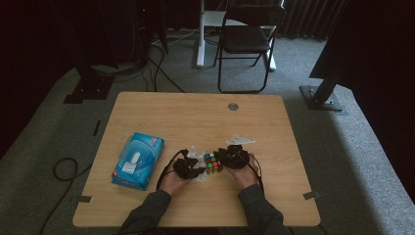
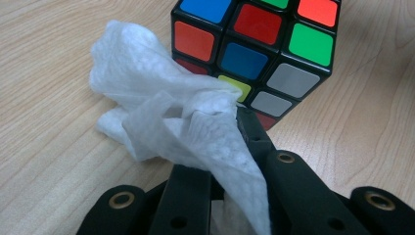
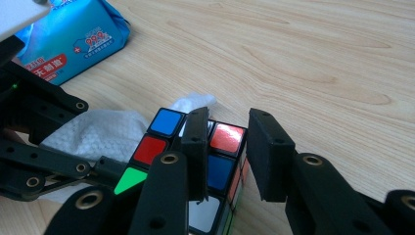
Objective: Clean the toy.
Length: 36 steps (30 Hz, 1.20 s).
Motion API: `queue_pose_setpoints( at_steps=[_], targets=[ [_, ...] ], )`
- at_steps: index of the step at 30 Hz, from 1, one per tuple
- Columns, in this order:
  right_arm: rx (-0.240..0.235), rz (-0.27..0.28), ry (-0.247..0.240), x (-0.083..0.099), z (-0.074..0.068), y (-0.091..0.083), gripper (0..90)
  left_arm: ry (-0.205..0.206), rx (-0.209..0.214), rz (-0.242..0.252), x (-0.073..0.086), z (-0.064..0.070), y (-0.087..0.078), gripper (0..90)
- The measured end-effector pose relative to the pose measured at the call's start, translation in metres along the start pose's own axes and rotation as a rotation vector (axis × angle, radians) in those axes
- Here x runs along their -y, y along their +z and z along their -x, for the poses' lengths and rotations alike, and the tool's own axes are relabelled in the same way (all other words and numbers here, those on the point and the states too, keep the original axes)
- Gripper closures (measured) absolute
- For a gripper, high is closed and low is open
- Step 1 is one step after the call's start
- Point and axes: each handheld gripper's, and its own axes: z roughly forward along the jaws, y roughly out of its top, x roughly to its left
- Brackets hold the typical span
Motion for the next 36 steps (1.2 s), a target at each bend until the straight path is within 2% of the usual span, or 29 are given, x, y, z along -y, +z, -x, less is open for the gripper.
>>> queue_pose_setpoints(
  at_steps=[7,13,20,36],
  targets=[
    [-0.009,0.001,0.011,0.000,0.001,0.000,70.3,0.000,-0.010,0.005,0.000,0.001,-0.001,85.1],
    [-0.010,0.001,0.011,0.001,0.001,0.000,70.4,0.001,-0.018,0.026,0.001,0.002,-0.011,85.1],
    [-0.009,0.002,0.011,0.001,0.001,0.000,70.3,-0.018,0.000,0.078,0.002,0.000,-0.023,85.1],
    [-0.009,0.003,0.013,0.001,0.001,0.000,70.3,0.006,0.036,0.137,-0.008,0.012,-0.039,85.2]
  ],
)
